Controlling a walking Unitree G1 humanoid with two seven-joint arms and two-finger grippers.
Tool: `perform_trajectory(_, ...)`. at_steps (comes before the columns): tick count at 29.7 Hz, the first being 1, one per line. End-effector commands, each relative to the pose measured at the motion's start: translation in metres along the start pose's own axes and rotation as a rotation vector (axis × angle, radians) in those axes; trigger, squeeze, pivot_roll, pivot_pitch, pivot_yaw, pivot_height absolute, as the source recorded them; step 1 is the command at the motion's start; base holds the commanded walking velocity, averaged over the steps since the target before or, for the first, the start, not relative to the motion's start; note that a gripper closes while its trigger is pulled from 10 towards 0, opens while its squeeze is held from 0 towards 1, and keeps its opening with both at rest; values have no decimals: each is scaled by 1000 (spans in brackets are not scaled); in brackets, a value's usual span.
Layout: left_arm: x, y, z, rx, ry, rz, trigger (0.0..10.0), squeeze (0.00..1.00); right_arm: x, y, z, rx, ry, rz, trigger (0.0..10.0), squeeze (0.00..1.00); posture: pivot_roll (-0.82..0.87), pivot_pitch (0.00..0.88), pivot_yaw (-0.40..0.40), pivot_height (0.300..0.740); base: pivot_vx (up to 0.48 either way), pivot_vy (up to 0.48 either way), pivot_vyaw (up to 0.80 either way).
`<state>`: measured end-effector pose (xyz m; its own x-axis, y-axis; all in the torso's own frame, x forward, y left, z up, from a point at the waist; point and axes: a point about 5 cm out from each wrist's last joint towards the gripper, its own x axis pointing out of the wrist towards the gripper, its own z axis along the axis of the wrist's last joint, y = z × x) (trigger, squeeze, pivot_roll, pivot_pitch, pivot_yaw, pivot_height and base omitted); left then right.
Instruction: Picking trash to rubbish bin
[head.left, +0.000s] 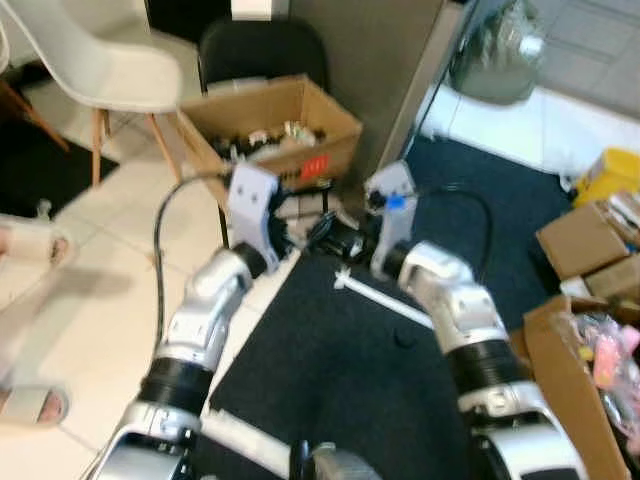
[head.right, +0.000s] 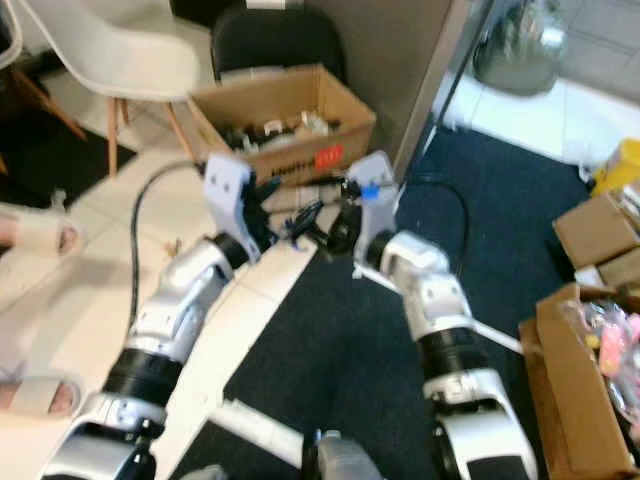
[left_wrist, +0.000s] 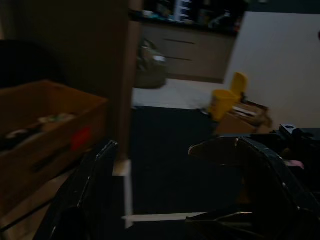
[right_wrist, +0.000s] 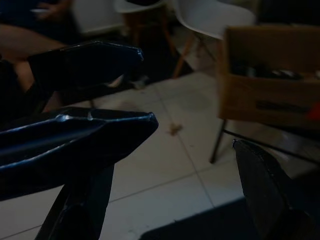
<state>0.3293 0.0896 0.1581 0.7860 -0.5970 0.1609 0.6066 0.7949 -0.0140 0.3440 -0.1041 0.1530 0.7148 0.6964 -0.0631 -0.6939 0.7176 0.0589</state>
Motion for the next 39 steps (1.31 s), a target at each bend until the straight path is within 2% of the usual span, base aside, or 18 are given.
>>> perform_trajectory(1,-1,-2,-14,-9,62,-10,10000,0,-1,-3,6,-36,-37,4,10000,0,-47,0,-84,740,-416,0,0)
perform_trajectory(10,-2,-4,-20,-25,80,-22,10000,0,-5,-5,4,-58,-47,-1,10000,0,-51,0,-79,740,-412,0,0)
perform_trajectory(16,-1,-2,-19,-43,69,-19,10000,0,-5,-7,6,-38,-65,-1,10000,0,-47,0,-76,740,-411,0,0)
perform_trajectory(22,-3,-2,-18,-110,34,-43,10000,0,-4,-8,-2,-36,-38,-10,10000,0,-40,0,-86,740,-362,0,0)
perform_trajectory(25,-4,-3,-17,-173,6,-78,10000,0,-4,-10,-3,-8,-44,-4,10000,0,-43,0,-87,740,0,0,0)
perform_trajectory(28,-4,-4,-17,-192,-3,-102,10000,0,-5,-9,-2,20,-64,9,10000,0,-43,0,-87,740,0,0,0)
perform_trajectory(30,-4,-6,-17,-204,-14,-149,10000,0,-7,-5,1,50,-107,61,10000,0,-45,0,-81,740,0,0,0)
perform_trajectory(31,-5,-8,-16,-213,-22,-191,10000,0,-10,1,5,64,-145,150,10000,0,-45,0,-81,740,0,0,0)
perform_trajectory(32,-5,-8,-16,-213,-22,-191,10000,0,-10,1,5,64,-145,150,10000,0,-45,0,-81,740,0,0,0)
perform_trajectory(36,-7,-10,-15,-225,-49,-243,10000,0,-17,11,7,92,-170,315,10000,0,-38,0,-77,740,0,0,0)
perform_trajectory(39,-11,-9,-12,-264,-97,-288,10000,0,-21,11,5,136,-185,349,10000,0,-37,0,-74,740,0,0,0)
